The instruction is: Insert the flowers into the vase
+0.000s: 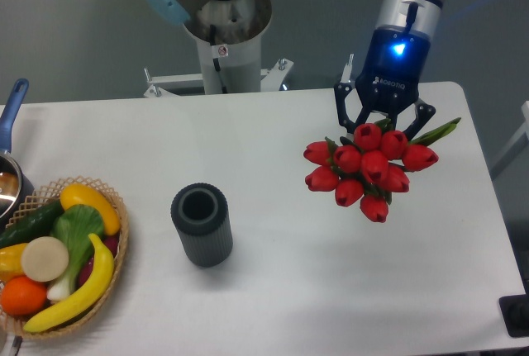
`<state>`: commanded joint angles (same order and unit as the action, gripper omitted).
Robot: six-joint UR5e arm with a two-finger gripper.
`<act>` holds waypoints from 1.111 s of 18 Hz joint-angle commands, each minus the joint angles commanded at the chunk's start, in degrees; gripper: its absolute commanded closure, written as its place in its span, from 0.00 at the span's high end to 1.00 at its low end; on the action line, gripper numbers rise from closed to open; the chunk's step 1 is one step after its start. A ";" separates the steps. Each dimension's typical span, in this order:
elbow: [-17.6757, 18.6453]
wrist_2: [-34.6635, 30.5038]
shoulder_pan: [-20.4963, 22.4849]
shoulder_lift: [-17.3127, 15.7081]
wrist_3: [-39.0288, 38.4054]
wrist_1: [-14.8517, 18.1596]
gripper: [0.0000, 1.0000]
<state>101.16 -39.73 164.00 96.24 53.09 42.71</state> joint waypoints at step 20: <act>-2.37 0.00 -3.86 2.37 0.53 -0.35 0.41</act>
<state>98.79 -39.73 160.14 98.61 53.61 42.36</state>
